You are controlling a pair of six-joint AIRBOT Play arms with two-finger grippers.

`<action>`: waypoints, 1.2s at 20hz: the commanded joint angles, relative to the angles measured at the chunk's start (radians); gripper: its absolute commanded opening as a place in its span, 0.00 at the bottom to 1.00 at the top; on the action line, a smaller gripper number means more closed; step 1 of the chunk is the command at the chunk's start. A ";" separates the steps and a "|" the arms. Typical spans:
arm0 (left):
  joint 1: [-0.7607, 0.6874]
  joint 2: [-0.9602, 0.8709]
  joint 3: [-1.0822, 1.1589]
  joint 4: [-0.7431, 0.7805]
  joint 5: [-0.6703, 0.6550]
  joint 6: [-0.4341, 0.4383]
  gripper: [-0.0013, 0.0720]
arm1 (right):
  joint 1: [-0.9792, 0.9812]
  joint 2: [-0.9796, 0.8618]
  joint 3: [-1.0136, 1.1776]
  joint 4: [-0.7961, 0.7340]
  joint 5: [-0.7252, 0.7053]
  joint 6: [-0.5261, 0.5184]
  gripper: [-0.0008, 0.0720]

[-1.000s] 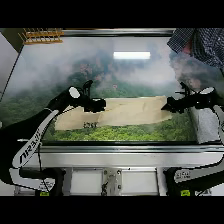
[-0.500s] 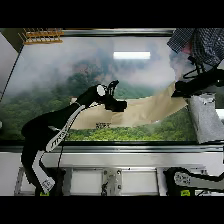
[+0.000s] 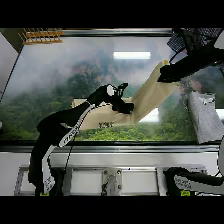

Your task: Fold the clothes and pants, and hang the long-sleeved shirts on hangers.

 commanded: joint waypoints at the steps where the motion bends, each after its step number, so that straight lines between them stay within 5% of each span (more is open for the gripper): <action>1: 0.027 0.008 0.008 0.001 -0.024 0.000 0.03 | 0.068 0.000 0.028 0.000 -0.005 0.016 0.02; 14: 0.501 0.336 0.008 0.010 -0.136 0.065 0.03 | 0.360 -0.097 0.028 0.065 -0.248 0.134 0.02; 24: 0.774 0.497 0.007 0.010 -0.234 0.106 0.03 | 0.733 -0.460 0.028 0.069 -0.717 0.269 0.05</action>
